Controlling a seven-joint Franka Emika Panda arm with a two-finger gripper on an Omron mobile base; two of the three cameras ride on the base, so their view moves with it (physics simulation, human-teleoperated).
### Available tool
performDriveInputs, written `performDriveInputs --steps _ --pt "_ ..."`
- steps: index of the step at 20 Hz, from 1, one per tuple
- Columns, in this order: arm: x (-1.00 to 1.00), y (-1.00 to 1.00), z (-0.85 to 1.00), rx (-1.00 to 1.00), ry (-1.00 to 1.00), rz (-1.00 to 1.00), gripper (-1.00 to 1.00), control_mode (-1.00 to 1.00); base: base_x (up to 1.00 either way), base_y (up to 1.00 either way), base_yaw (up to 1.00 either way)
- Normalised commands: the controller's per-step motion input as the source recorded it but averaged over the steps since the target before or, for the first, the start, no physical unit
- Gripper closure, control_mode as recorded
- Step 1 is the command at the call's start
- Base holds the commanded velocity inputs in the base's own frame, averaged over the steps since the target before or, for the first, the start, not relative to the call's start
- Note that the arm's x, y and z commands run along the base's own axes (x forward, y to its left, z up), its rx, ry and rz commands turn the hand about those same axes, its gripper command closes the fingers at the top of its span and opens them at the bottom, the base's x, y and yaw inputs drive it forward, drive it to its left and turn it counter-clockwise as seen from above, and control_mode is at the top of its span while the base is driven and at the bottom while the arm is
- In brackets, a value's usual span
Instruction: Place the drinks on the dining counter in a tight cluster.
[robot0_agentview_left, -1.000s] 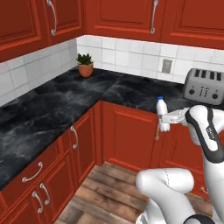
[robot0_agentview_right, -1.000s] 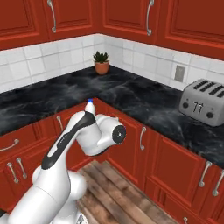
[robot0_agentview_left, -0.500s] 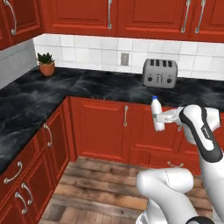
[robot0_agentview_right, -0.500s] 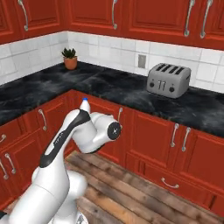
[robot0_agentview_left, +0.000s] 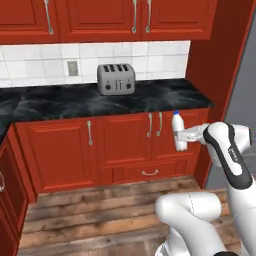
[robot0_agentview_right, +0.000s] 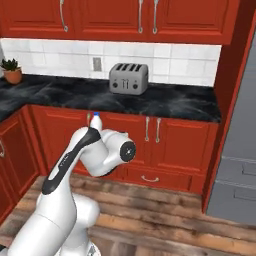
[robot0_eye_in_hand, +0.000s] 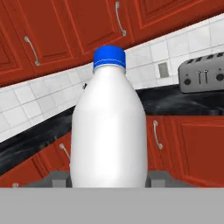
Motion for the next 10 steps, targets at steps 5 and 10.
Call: performDriveInputs --steps 5,10 --pt "0.00 0.00 0.00 0.00 0.00 0.00 1.00 1.00 -0.29 0.14 -0.71" --pt "0.00 0.00 0.00 0.00 0.00 0.00 1.00 1.00 -0.18 0.17 -0.79"
